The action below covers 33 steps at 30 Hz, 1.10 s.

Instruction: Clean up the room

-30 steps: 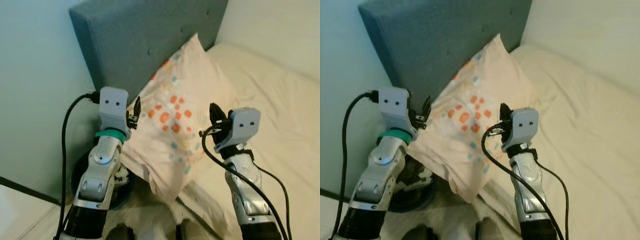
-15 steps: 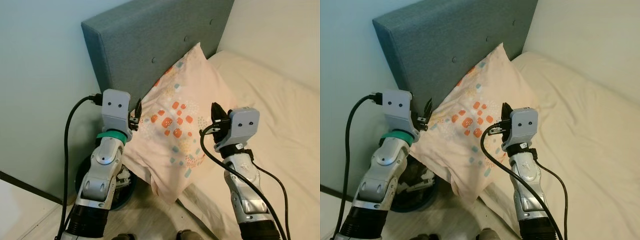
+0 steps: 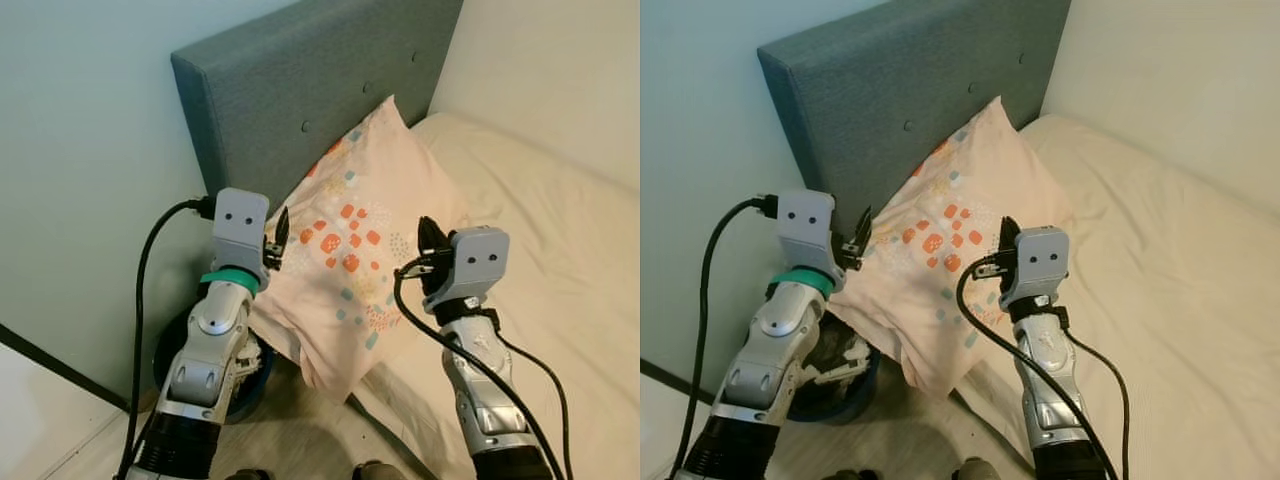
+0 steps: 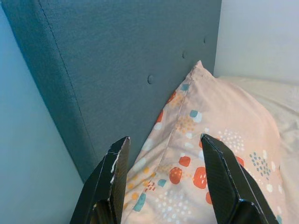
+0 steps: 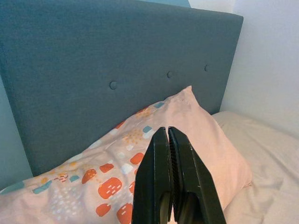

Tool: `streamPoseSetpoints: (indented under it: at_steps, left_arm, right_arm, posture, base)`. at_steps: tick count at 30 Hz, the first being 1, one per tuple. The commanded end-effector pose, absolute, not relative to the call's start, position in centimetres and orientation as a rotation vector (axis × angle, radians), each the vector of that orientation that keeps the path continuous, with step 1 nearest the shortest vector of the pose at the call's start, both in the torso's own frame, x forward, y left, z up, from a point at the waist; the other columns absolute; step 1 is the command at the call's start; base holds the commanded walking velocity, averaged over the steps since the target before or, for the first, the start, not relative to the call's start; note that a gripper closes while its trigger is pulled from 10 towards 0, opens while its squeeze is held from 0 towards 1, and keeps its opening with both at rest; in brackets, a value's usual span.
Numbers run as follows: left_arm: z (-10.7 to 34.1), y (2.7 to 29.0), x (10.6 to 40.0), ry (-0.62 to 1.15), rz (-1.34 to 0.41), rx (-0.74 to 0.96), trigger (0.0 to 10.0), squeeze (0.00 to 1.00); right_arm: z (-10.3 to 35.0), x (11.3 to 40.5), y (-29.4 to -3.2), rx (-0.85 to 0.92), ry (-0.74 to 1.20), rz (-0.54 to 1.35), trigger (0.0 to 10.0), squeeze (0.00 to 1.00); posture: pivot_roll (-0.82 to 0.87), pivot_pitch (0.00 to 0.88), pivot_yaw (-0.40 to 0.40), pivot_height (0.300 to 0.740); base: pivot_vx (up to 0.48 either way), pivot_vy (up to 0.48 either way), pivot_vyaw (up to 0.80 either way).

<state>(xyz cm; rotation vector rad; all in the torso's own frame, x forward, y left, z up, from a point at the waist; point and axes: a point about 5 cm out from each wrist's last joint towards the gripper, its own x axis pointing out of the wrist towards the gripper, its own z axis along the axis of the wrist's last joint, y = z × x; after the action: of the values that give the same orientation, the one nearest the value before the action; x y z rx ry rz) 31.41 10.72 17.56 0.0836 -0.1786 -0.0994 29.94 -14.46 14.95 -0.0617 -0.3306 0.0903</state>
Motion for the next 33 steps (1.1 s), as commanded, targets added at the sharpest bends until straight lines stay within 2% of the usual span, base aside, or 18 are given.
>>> streamPoseSetpoints:
  at_steps: [1,6,15,33]
  left_arm:
    - [16.70,10.75,31.20,-0.155,-0.104,0.097,10.0,0.00]
    - [16.43,10.87,31.13,-0.147,-0.100,0.103,10.0,0.00]
    - [16.30,11.06,31.09,-0.145,-0.095,0.110,10.0,0.00]
    - [16.29,11.39,30.97,-0.146,-0.085,0.121,10.0,0.00]
  right_arm:
    - [14.15,29.75,-14.47,-0.065,-0.306,0.087,10.0,0.00]
    - [14.02,29.79,-14.48,-0.064,-0.303,0.086,10.0,0.00]
    - [13.79,29.80,-14.21,-0.057,-0.300,0.087,10.0,0.00]
    - [13.62,29.76,-14.01,-0.050,-0.299,0.086,10.0,0.00]
  posture:
    - [-0.09,0.046,0.041,0.735]
    - [-0.09,0.047,0.041,0.735]
    - [-0.08,0.054,0.046,0.735]
    - [-0.07,0.061,0.051,0.735]
  base:
    - [0.000,0.000,0.00]
    - [0.000,0.000,0.00]
    - [-0.259,0.000,0.00]
    - [-0.367,0.000,0.00]
